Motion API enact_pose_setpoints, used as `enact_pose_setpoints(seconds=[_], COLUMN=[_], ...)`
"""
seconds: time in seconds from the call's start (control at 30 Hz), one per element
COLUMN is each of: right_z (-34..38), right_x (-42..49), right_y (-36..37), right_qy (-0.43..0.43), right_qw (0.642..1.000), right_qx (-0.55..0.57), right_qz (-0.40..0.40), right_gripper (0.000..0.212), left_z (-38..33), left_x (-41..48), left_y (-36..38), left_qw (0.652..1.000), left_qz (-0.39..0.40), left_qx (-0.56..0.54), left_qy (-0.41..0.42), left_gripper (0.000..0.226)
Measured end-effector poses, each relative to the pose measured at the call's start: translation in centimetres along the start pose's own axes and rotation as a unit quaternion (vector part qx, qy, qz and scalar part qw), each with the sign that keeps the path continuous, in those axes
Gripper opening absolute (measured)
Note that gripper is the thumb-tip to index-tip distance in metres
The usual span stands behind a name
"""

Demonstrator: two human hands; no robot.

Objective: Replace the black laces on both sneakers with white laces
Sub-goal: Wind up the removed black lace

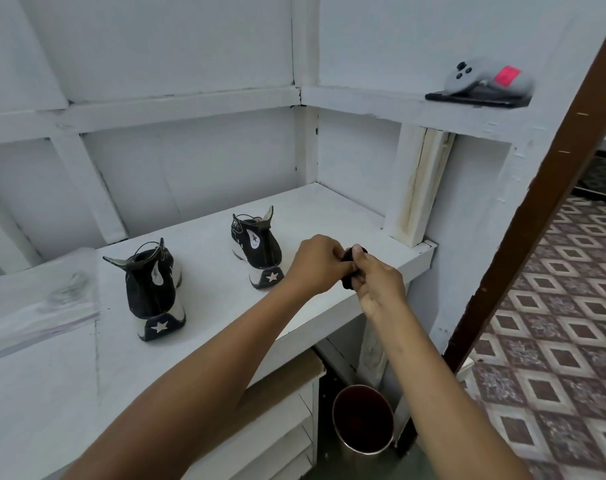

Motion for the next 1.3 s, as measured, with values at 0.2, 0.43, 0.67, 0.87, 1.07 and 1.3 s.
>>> enact_pose_setpoints(seconds=[0.2,0.43,0.67,0.87,1.07,1.3], right_z=[0.6,1.4,1.8,2.4,3.1,2.1], right_x=[0.1,1.2,1.6,2.1,2.2,3.7], right_y=[-1.1,-3.5,-6.2,-7.9,-9.9,-10.9], right_qy=[0.000,-0.018,-0.082,-0.098,-0.115,-0.103], right_qw=[1.000,0.998,0.974,0.957,0.965,0.960], right_qx=[-0.007,-0.066,-0.190,-0.231,-0.187,-0.221], right_qz=[-0.005,0.011,-0.095,-0.148,-0.145,-0.140], right_gripper=[0.015,0.023,0.005,0.038,0.016,0.022], left_z=[-0.4,-0.8,-1.3,-1.9,-1.2,-0.9], left_x=[0.7,2.0,3.5,4.1,4.9,6.0], left_y=[1.4,3.2,5.4,7.4,7.5,7.7], left_qw=[1.000,0.999,0.993,0.991,0.990,0.985], left_qz=[0.010,0.039,0.088,0.089,0.078,0.108], left_qx=[-0.008,-0.008,-0.075,-0.092,-0.110,-0.123], left_qy=[0.005,-0.005,-0.028,-0.032,-0.053,-0.050], left_gripper=[0.026,0.029,0.016,0.013,0.010,0.015])
Point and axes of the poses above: each hand's wrist, its own x-axis towards the middle knuckle, its own y-axis out of the palm, z = x × y, the point moved 3 cm from there along x, towards the middle knuckle, and after that the axes turned 8 degrees about -x, right-handed, at the moved point
